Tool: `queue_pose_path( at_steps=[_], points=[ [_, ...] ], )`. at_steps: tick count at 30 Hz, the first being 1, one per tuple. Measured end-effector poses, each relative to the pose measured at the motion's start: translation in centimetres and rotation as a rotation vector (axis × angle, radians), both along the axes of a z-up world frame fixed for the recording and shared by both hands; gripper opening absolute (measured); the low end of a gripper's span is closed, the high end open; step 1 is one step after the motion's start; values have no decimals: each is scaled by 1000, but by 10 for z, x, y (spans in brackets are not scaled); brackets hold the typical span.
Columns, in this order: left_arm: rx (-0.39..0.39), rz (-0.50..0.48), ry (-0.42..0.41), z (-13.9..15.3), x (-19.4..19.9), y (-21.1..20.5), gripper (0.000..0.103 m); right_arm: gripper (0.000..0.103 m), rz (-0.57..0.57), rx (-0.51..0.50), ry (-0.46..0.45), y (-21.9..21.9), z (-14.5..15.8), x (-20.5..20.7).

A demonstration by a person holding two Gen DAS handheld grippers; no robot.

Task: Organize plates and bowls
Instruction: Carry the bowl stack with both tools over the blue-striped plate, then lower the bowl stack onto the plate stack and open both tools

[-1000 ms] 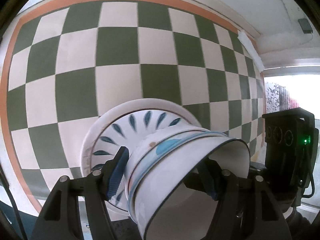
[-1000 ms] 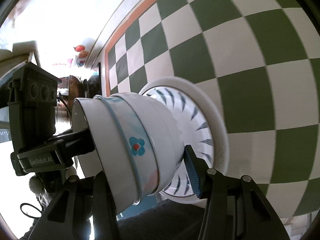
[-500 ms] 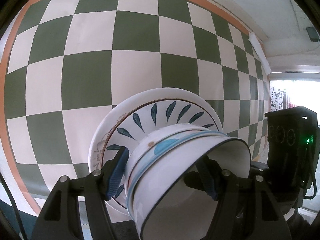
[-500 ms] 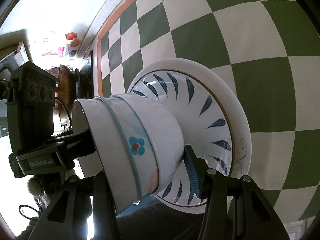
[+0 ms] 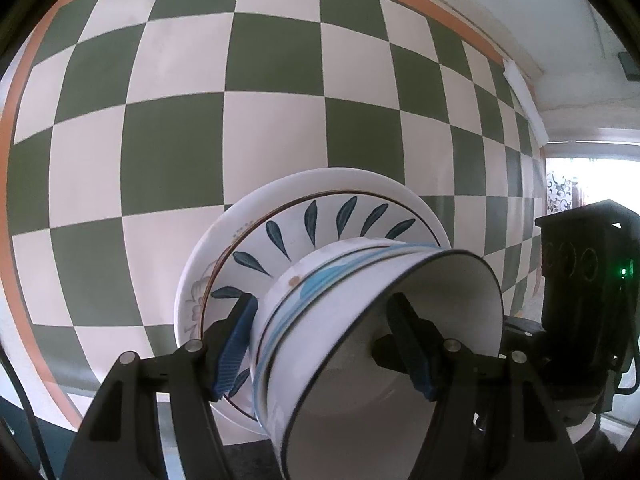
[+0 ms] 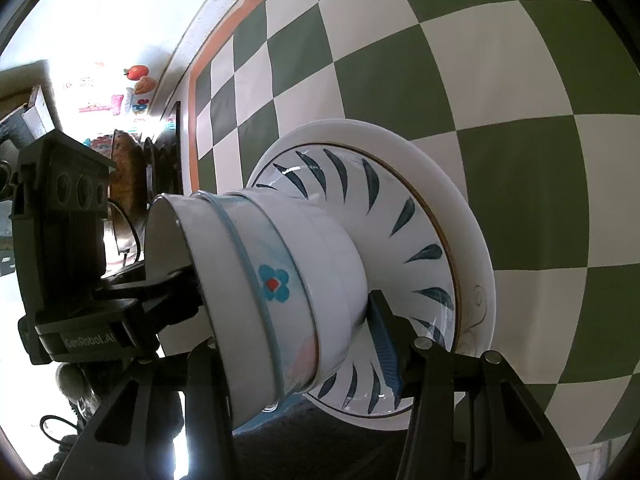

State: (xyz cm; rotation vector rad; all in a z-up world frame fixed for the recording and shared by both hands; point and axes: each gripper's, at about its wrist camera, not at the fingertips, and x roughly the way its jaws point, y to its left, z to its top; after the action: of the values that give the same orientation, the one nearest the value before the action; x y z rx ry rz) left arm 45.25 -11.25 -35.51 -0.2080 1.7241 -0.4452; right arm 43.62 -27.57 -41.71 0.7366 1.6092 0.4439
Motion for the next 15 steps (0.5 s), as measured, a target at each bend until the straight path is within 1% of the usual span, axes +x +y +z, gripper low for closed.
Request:
queue_pose_path(
  at_steps=[5,8,12,15],
  points=[
    [-2,5,-1,0,-1,2,65,51,6,-6,2,-1,1,0],
    [17,-5,-20,5,-1,2,65,51,8,-15,4,0,2,0],
    [60,-10,-63,18,-5,5,66,52,34,-75,-26,3,13,0],
    [72,-7,-80,26,-8,11,66,52,48,-131,-64,5,28,-3]
  ],
)
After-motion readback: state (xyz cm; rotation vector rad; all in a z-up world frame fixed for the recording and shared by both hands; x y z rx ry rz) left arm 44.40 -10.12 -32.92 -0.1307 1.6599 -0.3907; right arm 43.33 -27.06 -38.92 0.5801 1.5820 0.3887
